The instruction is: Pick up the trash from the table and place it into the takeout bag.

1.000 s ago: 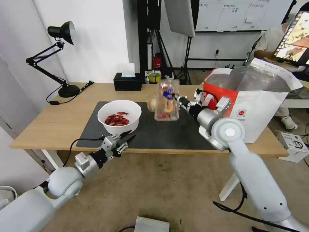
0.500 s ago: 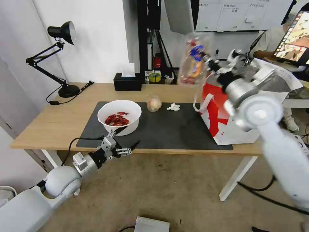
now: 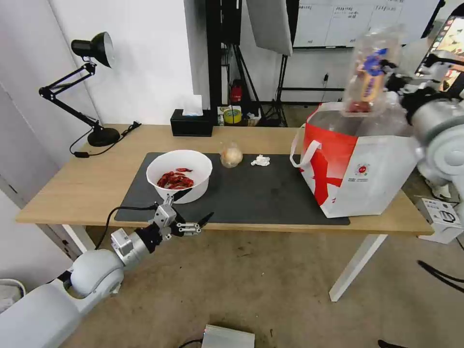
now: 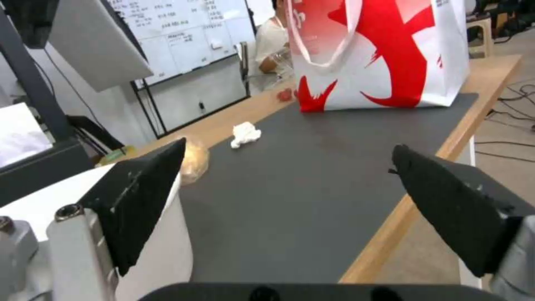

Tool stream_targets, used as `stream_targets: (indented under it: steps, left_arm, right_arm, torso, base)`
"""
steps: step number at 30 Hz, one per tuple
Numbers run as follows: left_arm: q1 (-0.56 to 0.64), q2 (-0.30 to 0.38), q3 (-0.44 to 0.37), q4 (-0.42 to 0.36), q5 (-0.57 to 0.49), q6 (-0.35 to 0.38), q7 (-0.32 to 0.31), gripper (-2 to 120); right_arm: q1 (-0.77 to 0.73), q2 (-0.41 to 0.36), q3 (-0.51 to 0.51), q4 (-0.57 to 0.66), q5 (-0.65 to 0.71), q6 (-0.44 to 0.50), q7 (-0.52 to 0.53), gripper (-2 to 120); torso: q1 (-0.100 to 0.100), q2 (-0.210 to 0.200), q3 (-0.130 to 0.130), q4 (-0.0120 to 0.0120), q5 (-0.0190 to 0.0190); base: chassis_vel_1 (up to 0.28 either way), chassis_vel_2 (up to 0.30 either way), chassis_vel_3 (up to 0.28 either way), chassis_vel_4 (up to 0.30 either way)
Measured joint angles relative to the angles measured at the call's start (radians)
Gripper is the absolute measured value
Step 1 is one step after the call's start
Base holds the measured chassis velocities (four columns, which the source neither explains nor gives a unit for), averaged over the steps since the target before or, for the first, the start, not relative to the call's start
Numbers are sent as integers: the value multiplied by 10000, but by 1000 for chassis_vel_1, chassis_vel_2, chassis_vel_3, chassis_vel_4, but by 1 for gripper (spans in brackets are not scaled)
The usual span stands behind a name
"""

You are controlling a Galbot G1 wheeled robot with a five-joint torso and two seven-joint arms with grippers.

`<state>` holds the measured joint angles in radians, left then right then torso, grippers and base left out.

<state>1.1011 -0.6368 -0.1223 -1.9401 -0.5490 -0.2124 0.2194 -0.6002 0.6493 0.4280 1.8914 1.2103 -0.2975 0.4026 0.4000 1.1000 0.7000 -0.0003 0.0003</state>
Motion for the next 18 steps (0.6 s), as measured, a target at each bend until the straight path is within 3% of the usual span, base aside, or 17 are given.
stream_targets:
  steps: [9,18]
  left_arm:
    - [-15,-74,41,-62,-3,24,-15,100]
    - [-91,-13,85,-76,-53,29,-28,100]
  right_arm:
    - [-1322,14,802,-328,-536,4,-221,0]
    - [-1658,278,884,-548,-530,49,-254,0]
  torso:
    - [0,0,0,1,-1]
    - [0,0,0,3,-4]
  base:
    - [0,0,0,0]
    - [0,0,0,0]
